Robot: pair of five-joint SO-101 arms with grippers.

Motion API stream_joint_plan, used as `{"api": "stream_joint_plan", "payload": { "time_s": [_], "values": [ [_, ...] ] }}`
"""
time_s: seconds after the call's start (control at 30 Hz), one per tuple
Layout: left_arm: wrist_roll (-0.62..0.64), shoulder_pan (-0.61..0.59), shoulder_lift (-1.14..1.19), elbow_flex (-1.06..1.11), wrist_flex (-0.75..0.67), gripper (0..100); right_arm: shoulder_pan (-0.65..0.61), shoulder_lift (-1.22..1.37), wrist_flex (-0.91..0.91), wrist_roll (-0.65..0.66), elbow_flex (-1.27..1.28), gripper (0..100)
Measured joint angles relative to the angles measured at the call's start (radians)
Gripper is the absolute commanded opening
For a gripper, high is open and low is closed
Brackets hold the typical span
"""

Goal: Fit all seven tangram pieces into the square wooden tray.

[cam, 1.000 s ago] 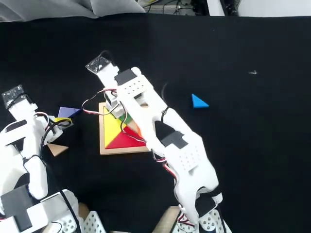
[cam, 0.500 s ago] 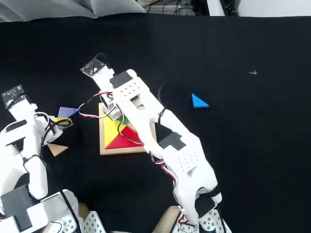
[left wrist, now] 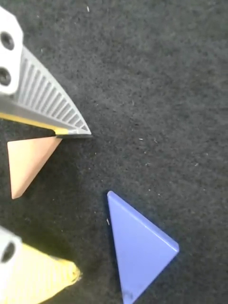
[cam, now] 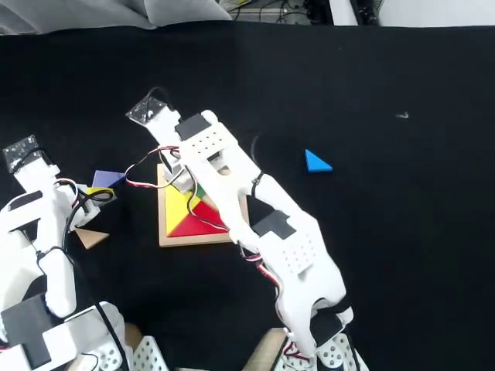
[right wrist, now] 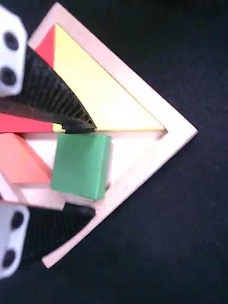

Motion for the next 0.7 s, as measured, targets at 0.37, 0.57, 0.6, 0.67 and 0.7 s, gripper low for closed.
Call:
{"api": "stream_joint_plan", "payload": {
  "time_s": [0.37, 0.57, 0.6, 0.67, 0.7],
  "values": [
    [0.000, 0.000, 0.000, 0.000, 0.000, 39, 0.166, 0.000, 0.038, -0.049, -0.095, 2.1],
    [0.000, 0.000, 0.000, 0.000, 0.000, 39, 0.166, 0.058, -0.005, -0.049, -0.095, 2.1],
    [0.000, 0.000, 0.000, 0.000, 0.000, 39, 0.166, 0.061, -0.008, -0.049, -0.095, 2.1],
    [0.000, 0.000, 0.000, 0.000, 0.000, 39, 0.163, 0.061, -0.009, -0.049, -0.095, 2.1],
    [0.000, 0.000, 0.000, 0.000, 0.000, 39, 0.158, 0.061, -0.009, -0.049, -0.095, 2.1]
  ]
}}
